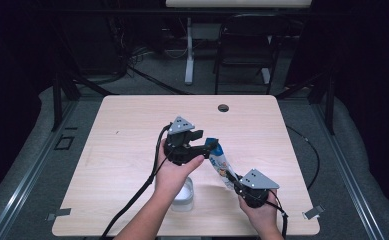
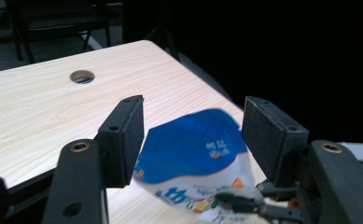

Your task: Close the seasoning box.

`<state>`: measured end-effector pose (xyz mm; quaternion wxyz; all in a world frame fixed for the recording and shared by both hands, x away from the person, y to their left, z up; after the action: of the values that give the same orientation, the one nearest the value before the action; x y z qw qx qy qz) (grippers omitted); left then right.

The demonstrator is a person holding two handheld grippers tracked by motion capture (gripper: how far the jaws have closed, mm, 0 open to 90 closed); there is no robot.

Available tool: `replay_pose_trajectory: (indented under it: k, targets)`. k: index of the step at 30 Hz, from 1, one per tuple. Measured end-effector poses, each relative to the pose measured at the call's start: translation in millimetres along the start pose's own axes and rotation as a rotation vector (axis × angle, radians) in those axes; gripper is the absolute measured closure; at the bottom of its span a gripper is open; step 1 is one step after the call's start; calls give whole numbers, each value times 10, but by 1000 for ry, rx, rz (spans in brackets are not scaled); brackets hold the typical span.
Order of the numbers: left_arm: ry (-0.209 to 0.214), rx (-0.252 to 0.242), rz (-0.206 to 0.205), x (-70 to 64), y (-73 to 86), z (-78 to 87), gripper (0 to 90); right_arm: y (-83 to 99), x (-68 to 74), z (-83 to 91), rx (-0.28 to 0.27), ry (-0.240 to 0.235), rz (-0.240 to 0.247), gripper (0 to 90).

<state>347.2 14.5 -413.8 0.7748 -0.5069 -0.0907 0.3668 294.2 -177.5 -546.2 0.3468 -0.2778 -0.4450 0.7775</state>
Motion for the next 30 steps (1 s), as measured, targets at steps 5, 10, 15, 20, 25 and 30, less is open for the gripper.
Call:
replay_pose_trajectory:
  k: [5,10,15,20,25,30]
  targets:
    - [20,-11,9,-28,-39,-71,366,7,-12,-1,-2,-2,-5,900]
    - [27,-9,0,-27,-83,-140,335,0,0,0,-5,-12,-4,900]
    - [72,8,13,3,-97,-215,337,-4,-4,-1,-8,-24,-10,900]
    - [97,53,4,29,-72,-238,388,-3,-12,1,-22,-42,-32,900]
    - [82,57,-40,17,-45,-216,437,11,-31,-2,-16,-45,-45,900]
    - [84,66,-55,-10,-35,-207,547,24,-39,-22,-14,-60,-63,900]
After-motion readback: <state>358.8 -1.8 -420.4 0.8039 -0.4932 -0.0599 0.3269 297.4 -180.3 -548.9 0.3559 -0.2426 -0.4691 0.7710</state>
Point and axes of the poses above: each handheld gripper's, and its own axes: z roughly backward along the jaws, y roughly out of its underside, x roughly to its left, the point moved 3 cm from there along -z, roughly forward along the jaws, and after that the axes turned 3 degrees about x, right-handed, at the moved point
